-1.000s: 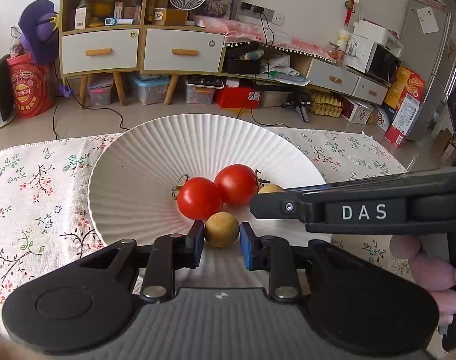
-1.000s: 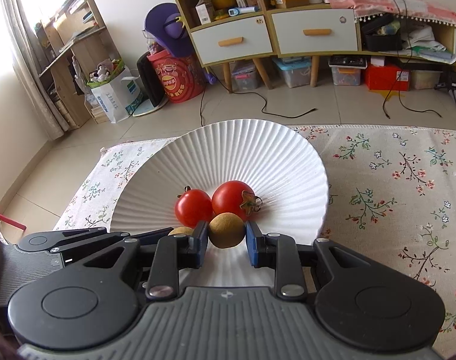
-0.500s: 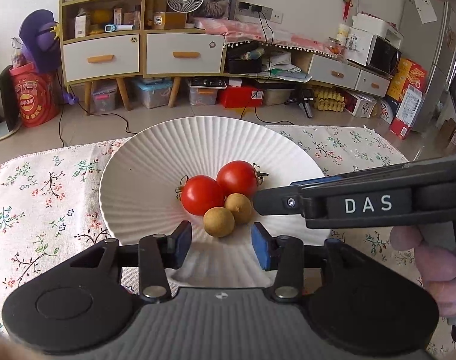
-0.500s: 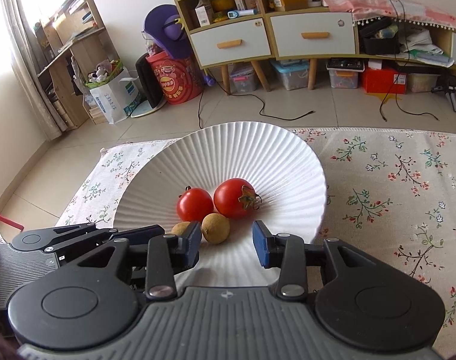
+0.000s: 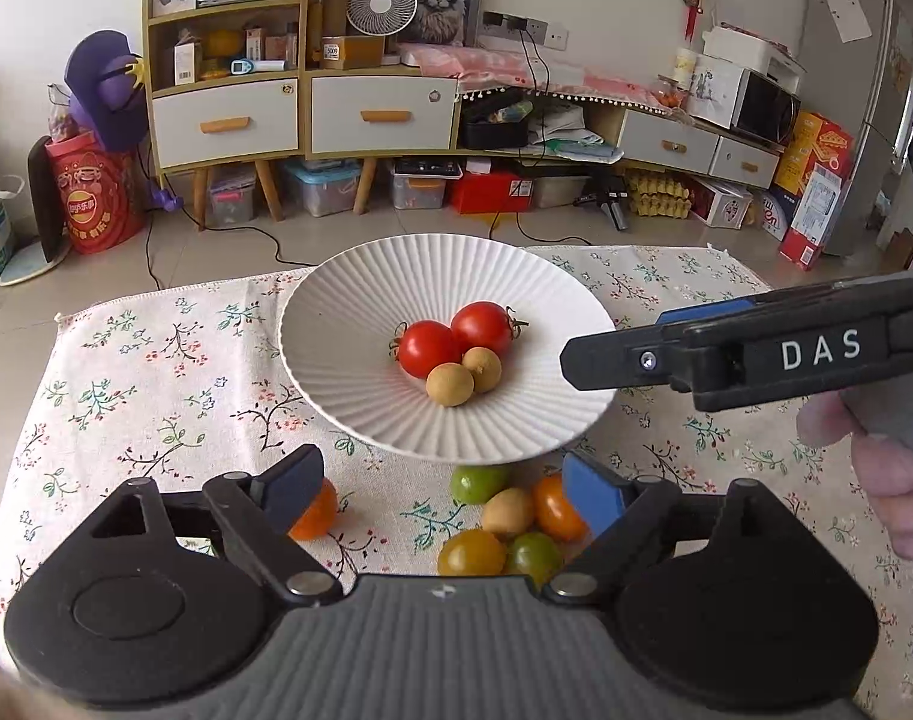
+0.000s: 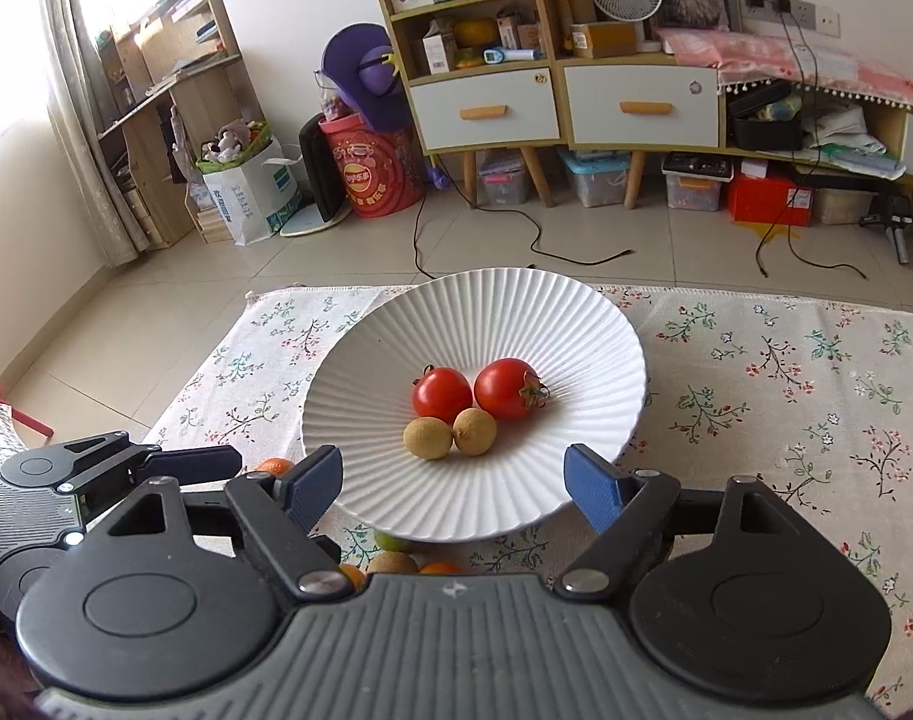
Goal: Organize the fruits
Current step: 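Withdraw the right gripper from the bowl toward the remaining fruits, then grasp the green lime with the right gripper while the left gripper grasps a brown kiwi, then carry the lime and kiwi into the white bowl and open both grippers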
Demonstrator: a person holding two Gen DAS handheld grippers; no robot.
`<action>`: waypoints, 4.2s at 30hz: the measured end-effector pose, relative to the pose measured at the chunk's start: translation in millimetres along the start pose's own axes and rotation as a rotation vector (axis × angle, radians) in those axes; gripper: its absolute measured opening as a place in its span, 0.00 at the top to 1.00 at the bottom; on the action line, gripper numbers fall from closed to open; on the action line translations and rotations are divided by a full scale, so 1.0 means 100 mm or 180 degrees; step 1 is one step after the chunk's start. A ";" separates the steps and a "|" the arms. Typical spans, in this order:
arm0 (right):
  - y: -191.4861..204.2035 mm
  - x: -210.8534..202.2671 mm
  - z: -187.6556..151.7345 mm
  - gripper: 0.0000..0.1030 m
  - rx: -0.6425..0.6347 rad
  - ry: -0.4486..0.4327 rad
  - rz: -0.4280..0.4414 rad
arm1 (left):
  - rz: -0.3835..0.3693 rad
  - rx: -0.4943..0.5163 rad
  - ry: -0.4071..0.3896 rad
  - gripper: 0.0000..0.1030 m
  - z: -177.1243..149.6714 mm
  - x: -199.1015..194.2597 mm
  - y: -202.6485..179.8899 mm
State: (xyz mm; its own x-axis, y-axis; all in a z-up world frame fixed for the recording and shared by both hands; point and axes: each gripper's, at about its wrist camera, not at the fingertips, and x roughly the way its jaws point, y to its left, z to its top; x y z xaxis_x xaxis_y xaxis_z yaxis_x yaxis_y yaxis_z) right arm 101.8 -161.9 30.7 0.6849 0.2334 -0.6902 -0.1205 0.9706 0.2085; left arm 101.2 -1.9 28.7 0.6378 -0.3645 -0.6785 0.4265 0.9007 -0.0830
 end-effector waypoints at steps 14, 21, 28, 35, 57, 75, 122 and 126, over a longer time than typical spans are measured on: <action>0.29 -0.30 -0.30 0.06 -0.0318 -0.0076 0.0074 | 0.0167 0.0183 0.0135 0.07 -0.26 -0.49 0.02; 0.43 -0.44 -0.43 0.04 -0.0377 -0.0094 0.0185 | 0.0230 0.0174 0.0301 0.07 -0.43 -0.60 0.09; 0.53 -0.48 -0.59 0.02 -0.0418 -0.0090 0.0268 | 0.0318 0.0084 0.0484 0.07 -0.68 -0.72 0.27; 0.77 -0.44 -0.89 0.01 -0.0721 0.0022 0.0389 | 0.0359 0.0024 0.0593 0.07 -0.87 -0.78 0.42; 1.10 -0.12 -1.32 0.32 -0.1149 0.0528 0.0520 | 0.0291 -0.0239 0.0820 0.62 -1.15 -0.60 0.70; 1.11 0.02 -1.21 0.55 -0.1043 0.0539 0.0496 | 0.0204 -0.0287 0.0644 0.83 -1.13 -0.55 0.68; 0.56 -0.25 -0.43 0.76 -0.0446 0.0008 0.0323 | 0.0155 -0.0102 0.0060 0.84 -0.46 -0.40 0.29; 0.40 -0.27 -0.30 0.76 -0.0288 -0.0092 0.0243 | 0.0106 -0.0074 0.0024 0.83 -0.35 -0.30 0.18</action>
State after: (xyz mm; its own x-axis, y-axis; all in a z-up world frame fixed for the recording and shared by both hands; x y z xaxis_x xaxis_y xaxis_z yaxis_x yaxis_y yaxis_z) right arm 56.8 -127.6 37.4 0.6916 0.3062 -0.6541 -0.2365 0.9518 0.1955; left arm 66.8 33.6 22.0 0.6464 -0.3325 -0.6867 0.3899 0.9176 -0.0773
